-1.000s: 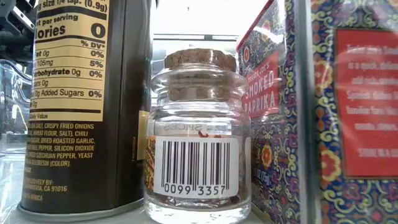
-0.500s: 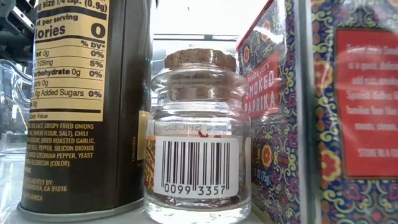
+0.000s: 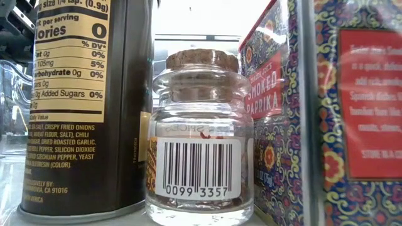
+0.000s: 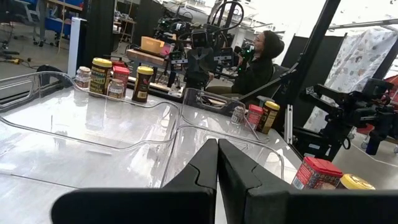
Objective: Sort spices by type
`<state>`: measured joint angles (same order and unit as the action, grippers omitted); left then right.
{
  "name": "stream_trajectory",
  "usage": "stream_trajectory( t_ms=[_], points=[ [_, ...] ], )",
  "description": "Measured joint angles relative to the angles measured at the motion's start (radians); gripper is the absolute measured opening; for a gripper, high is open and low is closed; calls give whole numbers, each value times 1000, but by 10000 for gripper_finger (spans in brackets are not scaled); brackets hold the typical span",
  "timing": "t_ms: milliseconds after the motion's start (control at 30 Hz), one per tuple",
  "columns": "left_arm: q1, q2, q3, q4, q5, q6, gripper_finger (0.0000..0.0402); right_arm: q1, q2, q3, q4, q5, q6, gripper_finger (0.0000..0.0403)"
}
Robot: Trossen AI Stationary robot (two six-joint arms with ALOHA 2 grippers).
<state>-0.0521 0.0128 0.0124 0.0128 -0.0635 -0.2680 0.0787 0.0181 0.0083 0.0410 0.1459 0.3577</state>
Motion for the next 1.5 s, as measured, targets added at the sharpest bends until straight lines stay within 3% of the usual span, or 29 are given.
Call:
stream_trajectory(
  t_ms=[1133, 1200, 1333, 1367, 1500],
  points=[
    [0, 0, 0, 0, 0, 0, 0, 0, 0, 0, 5, 12, -1, 1],
    [0, 0, 0, 0, 0, 0, 0, 0, 1, 0, 56, 86, 35, 1],
    [0, 0, 0, 0, 0, 0, 0, 0, 0, 0, 392, 305, 363, 1],
    [0, 0, 0, 0, 0, 0, 0, -2, 1, 0, 477, 337, 384, 1],
    [0, 0, 0, 0, 0, 0, 0, -24, 41, 51, 741, 275, 267, 1]
  ],
)
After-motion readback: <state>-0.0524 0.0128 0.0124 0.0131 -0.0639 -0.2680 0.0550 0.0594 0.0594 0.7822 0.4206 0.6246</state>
